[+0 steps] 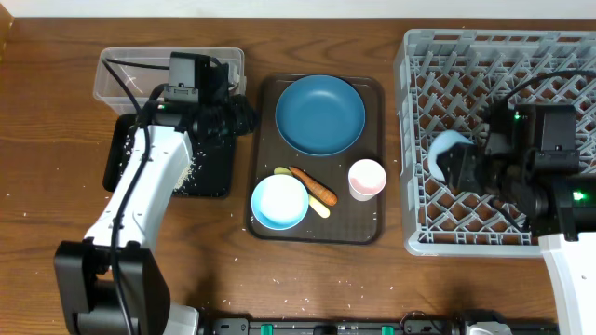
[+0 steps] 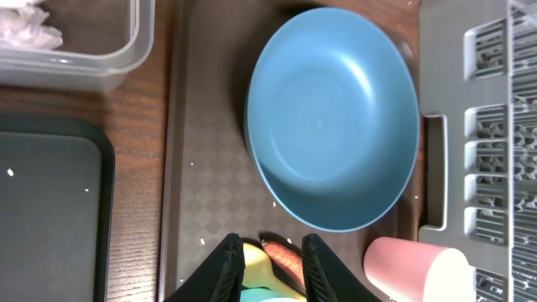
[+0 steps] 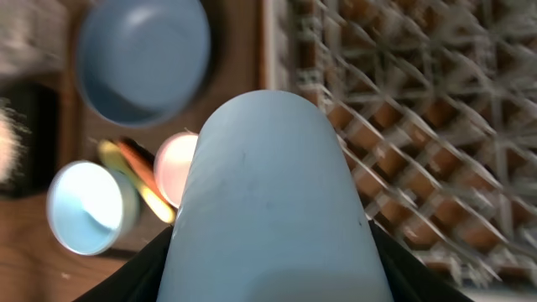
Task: Sort waste into correct bins and load items into the dishwasher rack
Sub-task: 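Lower light-blue cup into grey rack with right gripper and release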
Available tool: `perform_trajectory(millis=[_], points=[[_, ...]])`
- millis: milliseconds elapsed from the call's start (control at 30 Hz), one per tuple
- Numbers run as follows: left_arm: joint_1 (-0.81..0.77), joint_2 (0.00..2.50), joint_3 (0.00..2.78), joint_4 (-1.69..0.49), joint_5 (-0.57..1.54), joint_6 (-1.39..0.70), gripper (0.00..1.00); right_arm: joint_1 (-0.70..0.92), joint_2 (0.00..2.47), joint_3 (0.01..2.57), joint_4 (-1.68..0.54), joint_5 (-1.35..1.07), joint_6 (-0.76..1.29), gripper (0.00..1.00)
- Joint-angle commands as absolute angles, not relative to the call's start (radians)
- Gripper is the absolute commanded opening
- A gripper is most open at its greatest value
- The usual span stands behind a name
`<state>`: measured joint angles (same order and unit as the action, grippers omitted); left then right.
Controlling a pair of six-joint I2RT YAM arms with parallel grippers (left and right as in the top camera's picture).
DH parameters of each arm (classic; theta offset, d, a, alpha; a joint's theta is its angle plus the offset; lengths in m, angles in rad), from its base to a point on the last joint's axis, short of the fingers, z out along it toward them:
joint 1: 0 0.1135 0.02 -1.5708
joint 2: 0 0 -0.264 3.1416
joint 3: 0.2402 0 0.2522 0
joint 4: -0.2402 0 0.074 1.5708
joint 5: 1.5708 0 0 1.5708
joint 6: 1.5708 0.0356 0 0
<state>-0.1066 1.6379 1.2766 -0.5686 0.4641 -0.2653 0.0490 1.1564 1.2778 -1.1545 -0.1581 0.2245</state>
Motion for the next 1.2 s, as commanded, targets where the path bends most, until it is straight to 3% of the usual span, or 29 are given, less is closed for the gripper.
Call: perform_trajectory(millis=[0, 300, 800, 1167], points=[[-0.104, 1.669, 1.265, -0.571, 0.455, -0.260, 0.27, 0.033, 1.167, 1.295, -1.210, -0.060, 0.204, 0.28], [-0.106, 1.695, 1.265, -0.579, 0.450, -0.260, 0.27, 0.014, 1.305, 1.295, -1.327, -0.056, 0.200, 0.26], [-0.106, 1.695, 1.265, -0.595, 0.406, -0.260, 0.27, -0.026, 1.567, 1.295, -1.230, -0.113, 0.173, 0.22], [-0.109, 1.695, 1.265, -0.603, 0.406, -0.260, 0.26, -0.025, 1.654, 1.279, -1.187, -0.139, 0.155, 0.27]])
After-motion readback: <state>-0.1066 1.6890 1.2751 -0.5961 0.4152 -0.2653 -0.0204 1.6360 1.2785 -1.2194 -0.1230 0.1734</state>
